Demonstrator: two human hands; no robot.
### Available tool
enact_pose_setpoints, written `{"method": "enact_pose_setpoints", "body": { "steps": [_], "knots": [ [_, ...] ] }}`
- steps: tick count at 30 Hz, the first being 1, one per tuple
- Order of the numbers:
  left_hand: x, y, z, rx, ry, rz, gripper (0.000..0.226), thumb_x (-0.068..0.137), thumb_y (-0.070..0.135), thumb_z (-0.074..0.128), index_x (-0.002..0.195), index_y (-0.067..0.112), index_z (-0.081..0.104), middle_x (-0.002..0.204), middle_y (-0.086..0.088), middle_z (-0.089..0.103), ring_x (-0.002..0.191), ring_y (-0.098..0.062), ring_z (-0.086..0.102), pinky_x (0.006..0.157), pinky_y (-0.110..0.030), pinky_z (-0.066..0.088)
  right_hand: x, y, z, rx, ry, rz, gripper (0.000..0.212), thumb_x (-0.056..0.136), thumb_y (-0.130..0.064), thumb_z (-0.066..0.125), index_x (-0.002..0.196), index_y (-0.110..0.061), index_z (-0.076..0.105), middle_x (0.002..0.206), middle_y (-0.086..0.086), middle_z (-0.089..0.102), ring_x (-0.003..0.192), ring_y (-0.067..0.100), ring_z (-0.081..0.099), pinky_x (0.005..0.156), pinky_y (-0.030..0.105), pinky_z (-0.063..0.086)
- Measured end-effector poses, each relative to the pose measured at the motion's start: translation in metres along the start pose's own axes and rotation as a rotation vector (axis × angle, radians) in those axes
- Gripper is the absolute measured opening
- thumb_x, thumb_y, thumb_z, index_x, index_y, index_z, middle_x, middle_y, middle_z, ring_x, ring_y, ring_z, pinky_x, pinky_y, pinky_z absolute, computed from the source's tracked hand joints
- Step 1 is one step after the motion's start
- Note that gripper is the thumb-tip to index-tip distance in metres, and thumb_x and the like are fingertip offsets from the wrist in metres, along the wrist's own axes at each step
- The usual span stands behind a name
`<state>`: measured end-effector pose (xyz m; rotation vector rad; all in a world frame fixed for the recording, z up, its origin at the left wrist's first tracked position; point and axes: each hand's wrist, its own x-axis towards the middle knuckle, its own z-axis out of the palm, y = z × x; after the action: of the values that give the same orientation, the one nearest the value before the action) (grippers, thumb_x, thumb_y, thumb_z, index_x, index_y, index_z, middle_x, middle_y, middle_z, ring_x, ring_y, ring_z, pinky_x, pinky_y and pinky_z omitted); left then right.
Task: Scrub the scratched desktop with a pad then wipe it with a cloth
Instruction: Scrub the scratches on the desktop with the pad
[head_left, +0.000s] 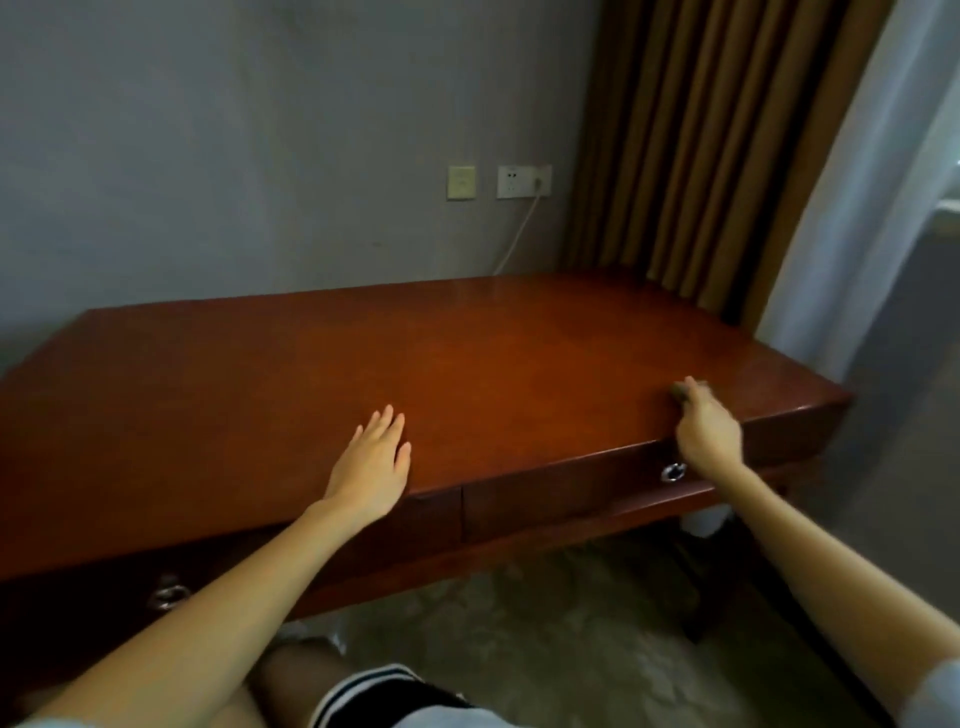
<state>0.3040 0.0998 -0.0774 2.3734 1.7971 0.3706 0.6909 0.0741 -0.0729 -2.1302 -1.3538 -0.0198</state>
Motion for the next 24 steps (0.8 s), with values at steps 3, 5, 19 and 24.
{"method": "enact_pose_setpoints", "body": {
  "steps": [3, 5, 19, 24],
  "knots": [
    [-0.01, -0.016, -0.006, 0.012, 0.012, -0.047, 0.052, 0.105, 0.029, 0.023, 0.153, 0.014, 0.011, 0.161, -0.002, 0.002, 0.148, -0.014, 0.001, 0.119, -0.028, 0.001, -0.048, -0.073, 0.037, -0.034, 0.001, -0.156, 0.046, 0.098, -0.004, 0.03, 0.143, -0.01, 0.037, 0.15, 0.012, 0.036, 0.142, 0.024, 0.029, 0.113, 0.038, 0.027],
    [-0.02, -0.033, -0.012, 0.023, 0.03, -0.099, 0.051, 0.105, 0.028, 0.023, 0.153, 0.013, 0.011, 0.161, -0.003, 0.003, 0.148, -0.015, 0.001, 0.119, -0.029, 0.002, -0.085, -0.121, 0.057, -0.022, -0.015, -0.263, 0.047, 0.101, -0.009, 0.025, 0.148, -0.008, 0.028, 0.154, 0.01, 0.029, 0.145, 0.021, 0.022, 0.118, 0.032, 0.018],
    [-0.172, -0.222, -0.074, 0.128, 0.151, -0.633, 0.051, 0.105, 0.03, 0.02, 0.152, 0.01, 0.016, 0.16, -0.006, 0.012, 0.148, -0.02, 0.008, 0.12, -0.034, 0.007, -0.266, -0.379, 0.146, 0.112, -0.343, -0.759, 0.054, 0.09, -0.003, 0.035, 0.143, 0.009, 0.027, 0.145, 0.032, 0.033, 0.139, 0.038, 0.03, 0.117, 0.04, 0.022],
    [-0.208, -0.265, -0.086, 0.122, 0.226, -0.733, 0.051, 0.105, 0.029, 0.021, 0.152, 0.012, 0.017, 0.16, -0.005, 0.013, 0.148, -0.02, 0.008, 0.12, -0.035, 0.009, -0.309, -0.442, 0.178, 0.131, -0.269, -0.846, 0.051, 0.096, -0.005, 0.037, 0.143, 0.008, 0.026, 0.145, 0.031, 0.035, 0.139, 0.038, 0.031, 0.116, 0.039, 0.021]
  ]
}}
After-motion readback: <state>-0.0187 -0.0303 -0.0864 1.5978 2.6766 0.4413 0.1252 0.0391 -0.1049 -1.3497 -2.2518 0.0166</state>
